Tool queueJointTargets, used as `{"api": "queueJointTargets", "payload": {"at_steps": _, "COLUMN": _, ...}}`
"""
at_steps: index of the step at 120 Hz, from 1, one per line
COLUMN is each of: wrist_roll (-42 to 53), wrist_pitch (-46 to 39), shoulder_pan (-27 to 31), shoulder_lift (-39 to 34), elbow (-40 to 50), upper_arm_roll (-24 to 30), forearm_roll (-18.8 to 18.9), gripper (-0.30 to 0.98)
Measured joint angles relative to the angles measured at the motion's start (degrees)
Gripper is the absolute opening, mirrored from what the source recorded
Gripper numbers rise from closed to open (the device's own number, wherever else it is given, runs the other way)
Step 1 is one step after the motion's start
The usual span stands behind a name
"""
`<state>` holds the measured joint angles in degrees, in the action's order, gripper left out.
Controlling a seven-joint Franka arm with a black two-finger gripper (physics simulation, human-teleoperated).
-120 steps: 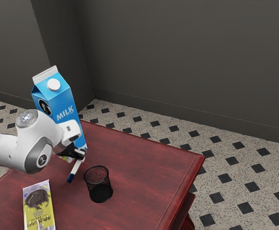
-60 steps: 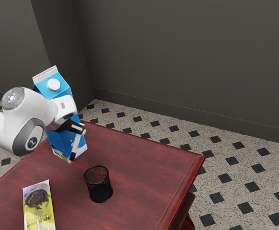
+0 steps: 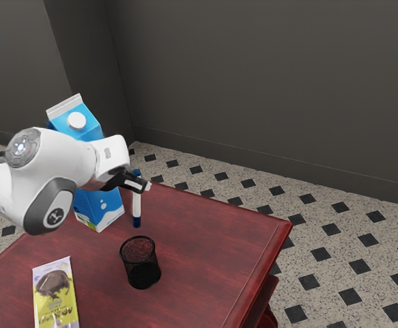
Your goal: Put the marker into the pen holder.
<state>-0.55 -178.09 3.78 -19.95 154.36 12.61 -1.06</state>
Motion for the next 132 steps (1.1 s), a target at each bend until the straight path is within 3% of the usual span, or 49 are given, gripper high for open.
{"api": "queueJointTargets", "payload": {"at_steps": 23, "wrist_roll": -2.2, "wrist_pitch": 0.3, "shoulder_pan": 0.1, "shoulder_lift": -1.7, "elbow": 2.8, "upper_arm_roll": 3.9, "forearm_roll": -0.8, "gripper": -0.06}}
{"api": "queueJointTargets", "payload": {"at_steps": 64, "wrist_roll": -5.7, "wrist_pitch": 1.2, "shoulder_pan": 1.5, "shoulder_lift": -2.8, "elbow": 5.1, "upper_arm_roll": 4.4, "forearm_roll": -0.8, "gripper": -0.07}}
{"api": "queueJointTargets", "payload": {"at_steps": 92, "wrist_roll": -7.7, "wrist_pitch": 5.5, "shoulder_pan": 1.8, "shoulder_lift": -2.9, "elbow": 3.0, "upper_arm_roll": 4.7, "forearm_roll": -0.6, "gripper": 0.4}}
{"api": "queueJointTargets", "payload": {"at_steps": 106, "wrist_roll": -8.4, "wrist_pitch": 16.5, "shoulder_pan": 3.1, "shoulder_lift": 0.6, "elbow": -14.4, "upper_arm_roll": -0.4, "forearm_roll": -0.7, "gripper": 0.52}}
{"api": "queueJointTargets", "payload": {"at_steps": 121, "wrist_roll": -9.0, "wrist_pitch": 41.3, "shoulder_pan": 3.0, "shoulder_lift": 10.7, "elbow": -48.8, "upper_arm_roll": -3.3, "forearm_roll": 1.2, "gripper": 0.6}}
{"api": "queueJointTargets", "payload": {"at_steps": 132, "wrist_roll": -9.0, "wrist_pitch": 56.7, "shoulder_pan": -0.2, "shoulder_lift": 14.3, "elbow": -62.3, "upper_arm_roll": -7.2, "forearm_roll": 3.8, "gripper": 0.63}}
